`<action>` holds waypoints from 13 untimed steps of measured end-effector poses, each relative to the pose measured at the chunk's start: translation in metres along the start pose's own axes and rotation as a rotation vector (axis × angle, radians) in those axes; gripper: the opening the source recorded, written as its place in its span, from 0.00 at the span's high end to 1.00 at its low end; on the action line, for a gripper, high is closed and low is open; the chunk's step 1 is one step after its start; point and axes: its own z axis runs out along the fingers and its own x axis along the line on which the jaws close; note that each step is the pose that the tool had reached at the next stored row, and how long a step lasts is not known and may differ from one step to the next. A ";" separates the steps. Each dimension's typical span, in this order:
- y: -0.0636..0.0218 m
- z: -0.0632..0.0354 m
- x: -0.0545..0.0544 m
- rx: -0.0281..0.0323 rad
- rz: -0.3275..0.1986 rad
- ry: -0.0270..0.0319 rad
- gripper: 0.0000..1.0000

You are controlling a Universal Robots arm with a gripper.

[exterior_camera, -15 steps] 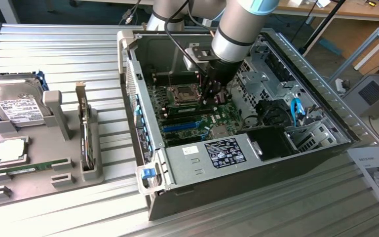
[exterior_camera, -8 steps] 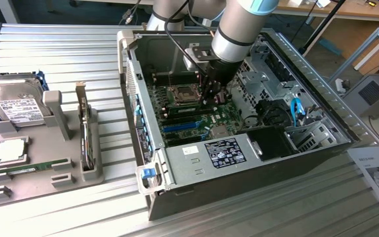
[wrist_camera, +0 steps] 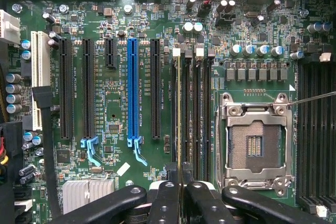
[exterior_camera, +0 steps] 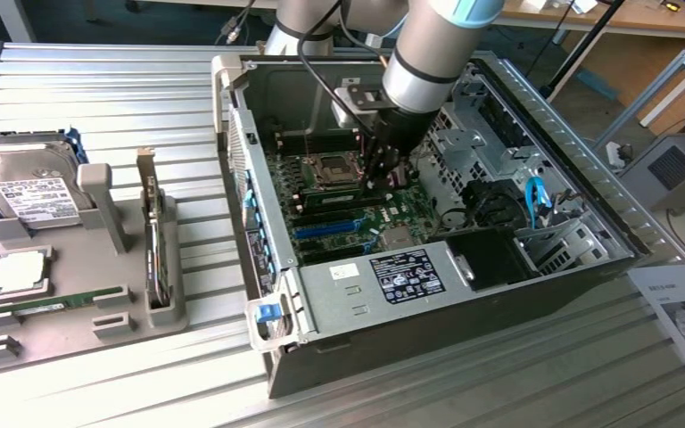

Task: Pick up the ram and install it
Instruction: 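Insert the ram into the slot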

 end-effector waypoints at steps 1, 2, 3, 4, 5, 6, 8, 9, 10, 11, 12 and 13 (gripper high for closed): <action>0.0000 0.0004 0.000 0.0001 0.000 -0.0001 0.88; 0.0000 0.0006 0.000 0.0000 0.000 0.0002 0.88; 0.0000 0.0006 0.000 -0.0001 0.000 0.0004 0.88; 0.0000 0.0008 0.000 0.0000 0.000 0.0002 0.88; 0.0000 0.0010 0.000 0.0000 0.000 0.0001 0.88; 0.0000 0.0011 0.000 0.0000 0.000 0.0001 0.88; 0.0000 0.0012 0.000 0.0000 0.000 0.0000 0.88; 0.0000 0.0012 0.000 0.0000 0.000 0.0001 0.88; 0.0000 0.0016 0.000 0.0001 0.000 -0.0002 0.88; -0.0001 0.0019 0.000 0.0002 0.000 -0.0001 0.88; -0.0001 0.0020 0.000 0.0003 0.000 0.0001 0.88; -0.0001 0.0022 0.000 0.0003 0.000 0.0001 0.88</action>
